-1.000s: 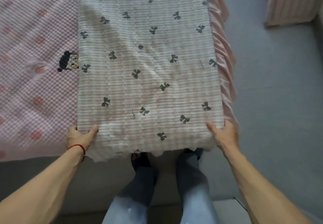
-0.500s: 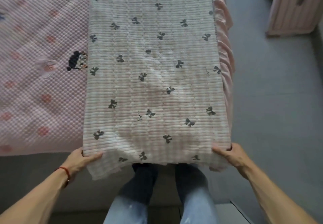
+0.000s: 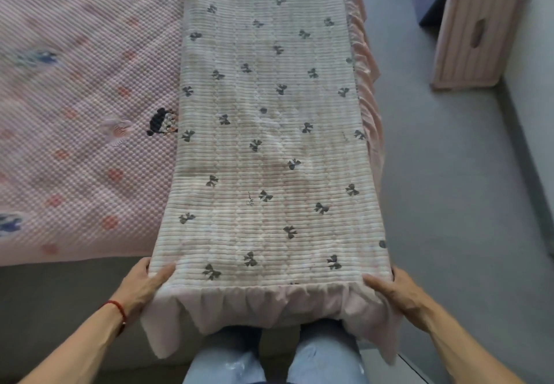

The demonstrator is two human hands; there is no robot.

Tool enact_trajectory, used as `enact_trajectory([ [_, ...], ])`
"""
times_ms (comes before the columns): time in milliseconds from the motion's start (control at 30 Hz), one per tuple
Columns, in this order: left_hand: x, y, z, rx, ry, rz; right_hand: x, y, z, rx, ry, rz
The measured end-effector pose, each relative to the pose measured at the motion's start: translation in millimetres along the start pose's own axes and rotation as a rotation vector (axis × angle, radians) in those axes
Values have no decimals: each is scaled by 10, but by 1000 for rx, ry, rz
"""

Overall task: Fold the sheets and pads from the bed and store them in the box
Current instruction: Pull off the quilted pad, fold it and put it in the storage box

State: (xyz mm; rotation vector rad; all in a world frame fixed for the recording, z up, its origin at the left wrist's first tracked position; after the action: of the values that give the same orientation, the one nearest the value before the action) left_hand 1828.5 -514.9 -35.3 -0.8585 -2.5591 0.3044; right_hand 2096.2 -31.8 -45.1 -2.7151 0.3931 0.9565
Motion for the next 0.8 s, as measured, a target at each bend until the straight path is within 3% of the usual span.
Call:
enact_trajectory([
  [100,88,-149,-93,-119,-11,52,-199,-46,-223,-5,5,-92],
  [267,510,-307,-448,-317,22,-78,-811,-341,-478,293,-95,-115],
  [467,1289,-729,-595,-199,241,67,-1837,-557,-602,399,-325,-143],
  [667,1863,-811,-430,-285,150,-221,-2418,-614,-125,368,-374,8],
  [800,2173,-833,-190,-160,135,-339,-2692,-698,479,281,-338,138],
])
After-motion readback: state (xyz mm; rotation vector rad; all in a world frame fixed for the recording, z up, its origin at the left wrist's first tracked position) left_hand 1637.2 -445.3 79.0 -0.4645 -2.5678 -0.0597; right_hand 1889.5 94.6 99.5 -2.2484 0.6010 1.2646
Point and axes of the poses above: each hand's wrist, its own z-axis towards the middle knuckle, its own y-axis out of the palm, x = y × z, the point moved 7 cm from there along z, towards the middle knuckle, and after that the axes turned 11 degrees about -y, right-handed, at the moved point
